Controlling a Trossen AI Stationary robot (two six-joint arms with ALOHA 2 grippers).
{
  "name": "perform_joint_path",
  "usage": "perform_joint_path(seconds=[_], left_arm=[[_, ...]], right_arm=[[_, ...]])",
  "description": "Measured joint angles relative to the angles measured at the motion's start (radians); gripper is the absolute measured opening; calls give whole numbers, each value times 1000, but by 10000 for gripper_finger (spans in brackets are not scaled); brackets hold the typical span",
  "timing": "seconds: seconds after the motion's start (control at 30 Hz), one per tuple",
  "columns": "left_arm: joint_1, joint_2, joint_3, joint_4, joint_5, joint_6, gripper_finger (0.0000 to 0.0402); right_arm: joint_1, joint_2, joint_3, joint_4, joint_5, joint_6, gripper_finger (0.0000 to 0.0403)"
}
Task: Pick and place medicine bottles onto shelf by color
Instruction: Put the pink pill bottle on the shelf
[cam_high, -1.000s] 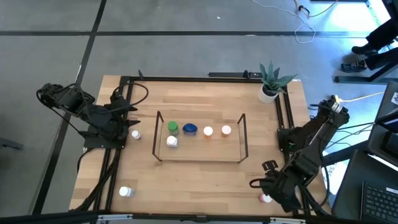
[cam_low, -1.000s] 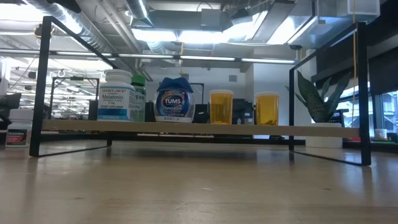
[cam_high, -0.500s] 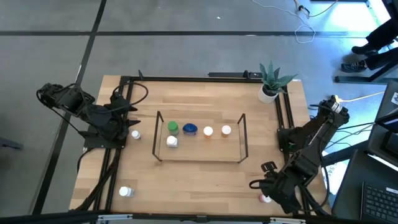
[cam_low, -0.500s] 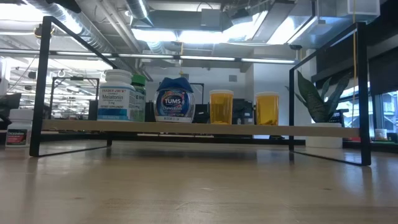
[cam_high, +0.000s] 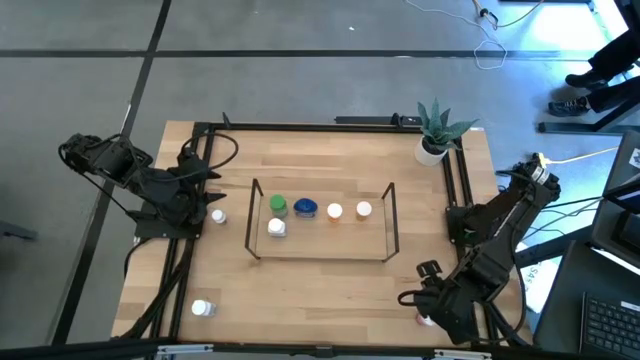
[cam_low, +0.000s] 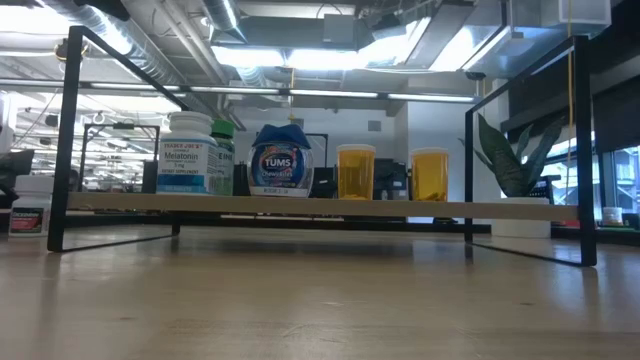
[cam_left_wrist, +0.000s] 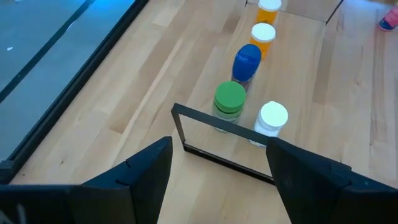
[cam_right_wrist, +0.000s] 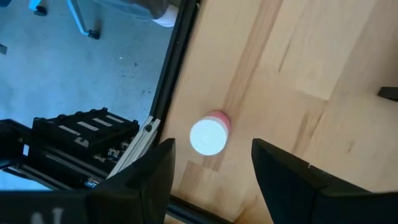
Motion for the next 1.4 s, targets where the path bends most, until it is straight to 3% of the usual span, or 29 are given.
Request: perform_joint_path(seconds=[0.17,0.4,0.57,0.77,1.4], left_arm=[[0,0,0,0,63,11,255],[0,0,0,8,222,118,255],[0,0,0,80,407,226,255],[0,0,0,109,509,265,255],[0,0,0,107,527,266,255]], right_arm=[[0,0,0,0,2,-4,213],[0,0,0,-1,9,77,213],[0,0,0,-3,9,81,213],[0,0,0,-32,9,81,213],[0,0,0,-62,38,75,213]])
